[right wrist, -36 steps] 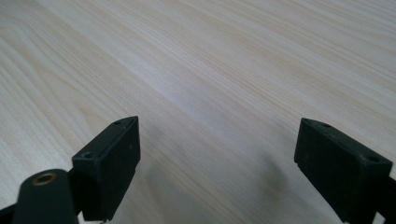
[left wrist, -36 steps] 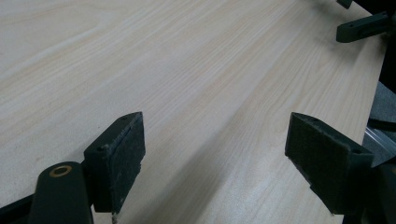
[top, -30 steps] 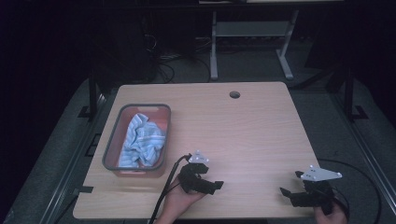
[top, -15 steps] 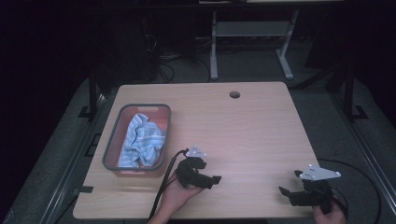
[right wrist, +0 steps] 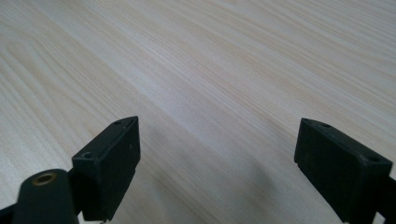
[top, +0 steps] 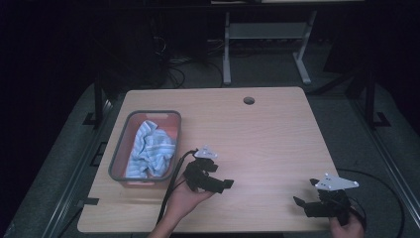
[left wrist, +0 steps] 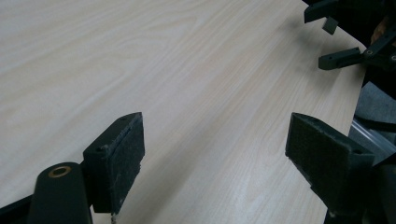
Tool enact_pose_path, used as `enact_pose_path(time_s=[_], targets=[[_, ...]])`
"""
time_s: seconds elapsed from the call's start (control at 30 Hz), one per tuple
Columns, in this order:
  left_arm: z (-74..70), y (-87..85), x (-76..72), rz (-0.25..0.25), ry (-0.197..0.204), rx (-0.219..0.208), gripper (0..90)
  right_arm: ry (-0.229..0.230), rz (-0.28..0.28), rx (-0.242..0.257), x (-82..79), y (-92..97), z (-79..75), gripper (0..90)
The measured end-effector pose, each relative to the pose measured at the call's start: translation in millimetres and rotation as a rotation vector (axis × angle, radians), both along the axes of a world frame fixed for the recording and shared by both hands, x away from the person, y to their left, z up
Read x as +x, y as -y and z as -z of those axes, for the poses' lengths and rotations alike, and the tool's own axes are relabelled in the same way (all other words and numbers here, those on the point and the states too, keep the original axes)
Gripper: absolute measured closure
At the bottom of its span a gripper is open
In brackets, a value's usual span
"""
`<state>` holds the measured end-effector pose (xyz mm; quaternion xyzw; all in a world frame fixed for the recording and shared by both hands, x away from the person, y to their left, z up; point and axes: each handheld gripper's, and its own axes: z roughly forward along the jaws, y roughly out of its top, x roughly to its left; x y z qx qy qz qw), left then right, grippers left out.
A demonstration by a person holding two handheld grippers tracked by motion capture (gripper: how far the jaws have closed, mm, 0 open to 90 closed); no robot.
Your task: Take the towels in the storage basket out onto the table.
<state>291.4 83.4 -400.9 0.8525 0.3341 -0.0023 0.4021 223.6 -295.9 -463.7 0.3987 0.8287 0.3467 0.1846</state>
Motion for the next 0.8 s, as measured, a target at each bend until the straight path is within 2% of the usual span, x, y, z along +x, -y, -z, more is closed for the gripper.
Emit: enact_pose_path(time_s=[0.07, 0.23, 0.27, 0.37, 0.5, 0.53, 0.67, 0.8], targets=[[-5.3, 0.7, 3.1, 0.015, 0.013, 0.022, 19.3, 0.003, -0.003, 0.0, 0.1, -0.3, -0.7, 13.7], [-16.3, 2.5, 10.9, 0.027, 0.01, 0.005, 19.6, 0.008, -0.003, -0.001, -0.5, -1.1, -1.1, 13.7], [-18.0, 2.9, 12.2, 0.03, 0.002, 0.005, 19.6, 0.008, -0.003, 0.002, -0.6, -1.4, -1.0, 13.7], [-21.6, 3.3, 14.6, 0.03, 0.01, 0.014, 19.5, 0.008, -0.002, -0.003, -0.6, -1.8, -1.4, 13.7], [-26.9, 1.3, 21.8, 0.023, 0.002, 0.03, 19.9, 0.009, -0.001, 0.004, -0.6, -1.8, -1.9, 13.7], [-28.1, -0.3, 26.0, 0.034, -0.016, 0.031, 21.0, 0.009, -0.001, 0.004, -1.3, -2.0, -2.0, 13.7], [-31.3, -4.6, 32.8, 0.034, -0.021, 0.054, 20.6, 0.009, 0.004, 0.004, -1.7, -0.3, -1.6, 13.7], [-34.9, -7.7, 36.6, 0.027, -0.026, 0.059, 20.6, 0.007, 0.004, 0.005, -1.2, -0.2, -1.5, 13.7]])
